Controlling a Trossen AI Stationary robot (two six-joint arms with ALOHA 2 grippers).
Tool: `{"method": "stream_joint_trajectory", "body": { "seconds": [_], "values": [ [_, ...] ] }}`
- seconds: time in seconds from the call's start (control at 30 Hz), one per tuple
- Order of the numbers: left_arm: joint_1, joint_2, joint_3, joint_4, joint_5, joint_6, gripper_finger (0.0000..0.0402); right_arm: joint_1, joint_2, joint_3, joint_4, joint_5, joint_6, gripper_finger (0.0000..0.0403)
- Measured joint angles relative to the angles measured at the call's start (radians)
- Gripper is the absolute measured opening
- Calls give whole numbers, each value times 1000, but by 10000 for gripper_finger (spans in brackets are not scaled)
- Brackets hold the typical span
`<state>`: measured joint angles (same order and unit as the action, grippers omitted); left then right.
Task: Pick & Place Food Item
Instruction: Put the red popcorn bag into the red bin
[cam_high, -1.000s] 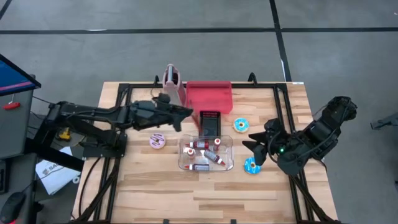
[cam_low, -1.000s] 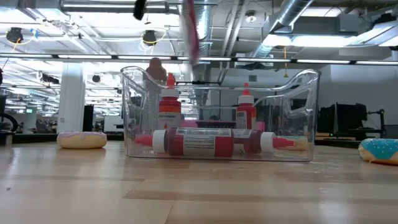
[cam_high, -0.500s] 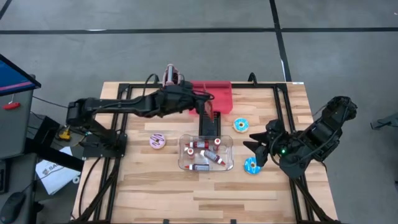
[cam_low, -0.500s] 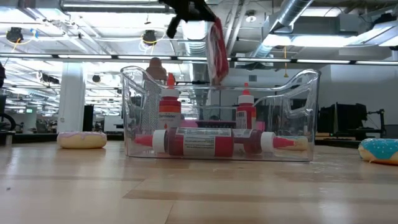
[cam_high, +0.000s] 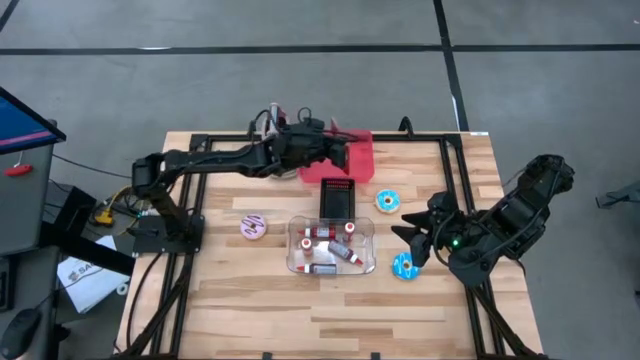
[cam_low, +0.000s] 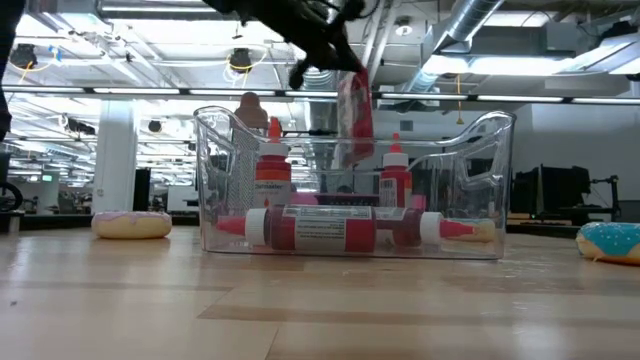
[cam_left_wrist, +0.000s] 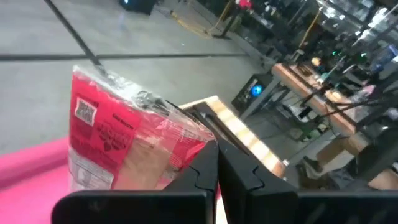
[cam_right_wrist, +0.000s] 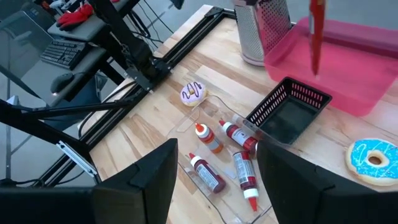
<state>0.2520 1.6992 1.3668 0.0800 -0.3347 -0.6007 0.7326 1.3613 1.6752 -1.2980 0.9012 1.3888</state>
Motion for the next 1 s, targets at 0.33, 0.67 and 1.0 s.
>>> {"method": "stream_joint_trajectory", "body": {
  "seconds": [0.33,0.67,1.0],
  "values": [
    [45,131,85,36,-10,20,0,0,0,0,-16,-1,52,212],
    [65,169,87,17,-22,17,0,0,0,0,-16,-2,53,212],
    [69,170,87,17,-8,13,0,0,0,0,-19,-2,54,212]
  ]
}}
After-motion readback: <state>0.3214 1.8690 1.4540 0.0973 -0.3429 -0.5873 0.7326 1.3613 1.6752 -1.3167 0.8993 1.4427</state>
